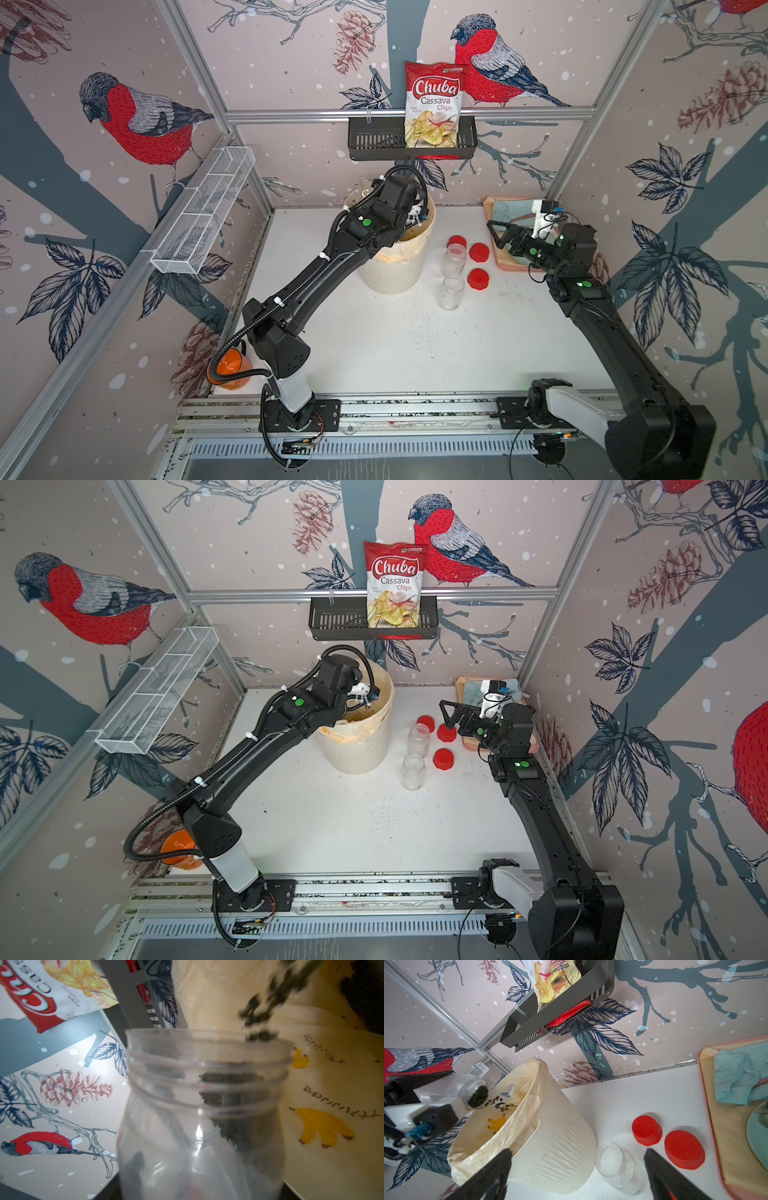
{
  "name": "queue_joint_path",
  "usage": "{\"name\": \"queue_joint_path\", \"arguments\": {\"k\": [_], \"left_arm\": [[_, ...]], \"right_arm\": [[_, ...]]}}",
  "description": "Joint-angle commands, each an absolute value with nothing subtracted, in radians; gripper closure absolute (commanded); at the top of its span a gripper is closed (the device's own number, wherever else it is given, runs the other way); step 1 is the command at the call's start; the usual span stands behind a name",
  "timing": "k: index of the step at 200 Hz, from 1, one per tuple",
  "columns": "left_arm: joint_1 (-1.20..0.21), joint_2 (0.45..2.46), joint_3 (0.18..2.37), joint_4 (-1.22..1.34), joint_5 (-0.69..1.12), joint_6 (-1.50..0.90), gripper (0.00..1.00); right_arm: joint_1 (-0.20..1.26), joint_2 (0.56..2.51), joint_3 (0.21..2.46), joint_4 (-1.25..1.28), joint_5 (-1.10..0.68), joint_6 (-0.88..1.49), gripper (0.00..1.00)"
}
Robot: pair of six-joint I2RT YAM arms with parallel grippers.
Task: Empty moldy tea leaves from jars
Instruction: Pour the moldy tea leaves from the jar into the trash bin.
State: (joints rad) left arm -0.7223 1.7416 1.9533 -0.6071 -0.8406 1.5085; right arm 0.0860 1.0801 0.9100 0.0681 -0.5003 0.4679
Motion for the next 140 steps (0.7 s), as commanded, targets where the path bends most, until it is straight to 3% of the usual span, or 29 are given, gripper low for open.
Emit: {"name": "queue_joint_path", "arguments": {"k": [1, 42, 84, 140], "left_arm": [[-0.723, 1.743, 1.973, -0.602, -0.852, 1.538, 0.31], [-0.727, 1.737, 1.862, -0.674, -0.83, 1.437, 0.31], [-0.726, 1.764, 1.981, -0.65, -0.846, 1.507, 0.31], [-0.726, 1.756, 1.904, -0.708, -0.798, 1.414, 0.31]], "right_arm": [[0.087, 1.081, 0.912, 0.098, -0.508, 0.468, 0.0], [0.087, 1.082, 0.915, 0.098, -0.512, 0.473, 0.01], [0.089, 1.081, 0.919, 0.097, -0.514, 0.471, 0.01], [0.089, 1.081, 0.915, 0.101, -0.515, 0.474, 0.01]]}}
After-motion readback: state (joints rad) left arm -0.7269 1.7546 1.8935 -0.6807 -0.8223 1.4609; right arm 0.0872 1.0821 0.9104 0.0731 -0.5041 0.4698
